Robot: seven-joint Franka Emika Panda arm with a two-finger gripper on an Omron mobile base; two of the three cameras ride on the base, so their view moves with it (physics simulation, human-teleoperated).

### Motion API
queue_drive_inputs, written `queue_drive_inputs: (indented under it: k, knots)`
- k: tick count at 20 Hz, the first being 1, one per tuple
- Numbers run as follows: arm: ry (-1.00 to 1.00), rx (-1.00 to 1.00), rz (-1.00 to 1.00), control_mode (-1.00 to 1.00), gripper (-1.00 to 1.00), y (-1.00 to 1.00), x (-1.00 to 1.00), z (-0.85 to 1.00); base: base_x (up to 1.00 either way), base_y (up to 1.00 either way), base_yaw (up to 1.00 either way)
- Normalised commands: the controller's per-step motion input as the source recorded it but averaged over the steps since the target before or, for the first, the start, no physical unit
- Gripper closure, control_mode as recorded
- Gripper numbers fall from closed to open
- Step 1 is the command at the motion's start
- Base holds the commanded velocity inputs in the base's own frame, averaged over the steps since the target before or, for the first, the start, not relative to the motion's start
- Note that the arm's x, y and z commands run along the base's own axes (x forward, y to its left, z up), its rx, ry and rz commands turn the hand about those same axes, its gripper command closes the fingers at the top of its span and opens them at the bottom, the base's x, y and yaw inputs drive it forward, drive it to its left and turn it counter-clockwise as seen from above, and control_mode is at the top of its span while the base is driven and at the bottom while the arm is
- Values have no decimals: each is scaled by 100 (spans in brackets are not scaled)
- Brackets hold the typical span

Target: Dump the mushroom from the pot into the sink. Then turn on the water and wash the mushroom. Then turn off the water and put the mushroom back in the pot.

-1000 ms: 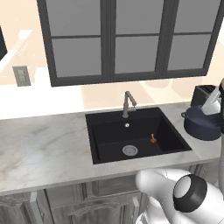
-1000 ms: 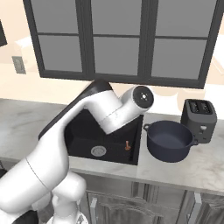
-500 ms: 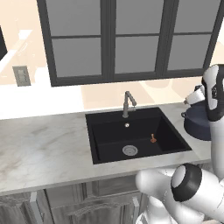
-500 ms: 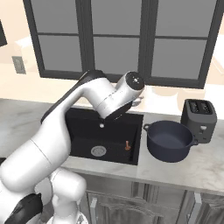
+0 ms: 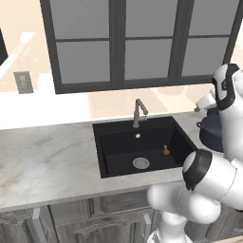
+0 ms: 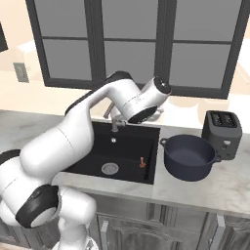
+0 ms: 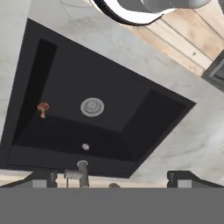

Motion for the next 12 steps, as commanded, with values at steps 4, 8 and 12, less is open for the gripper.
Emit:
queue_drive_inputs:
  k: [4,8,12]
  knots:
    - [17,24,-13,-100,-100,0,34,-19,0,0,0]
    - [8,19,-15,-100,-100,2,35,-9,0,0,0]
    - [0,7,-25,-100,-100,33,27,-14,0,0,0]
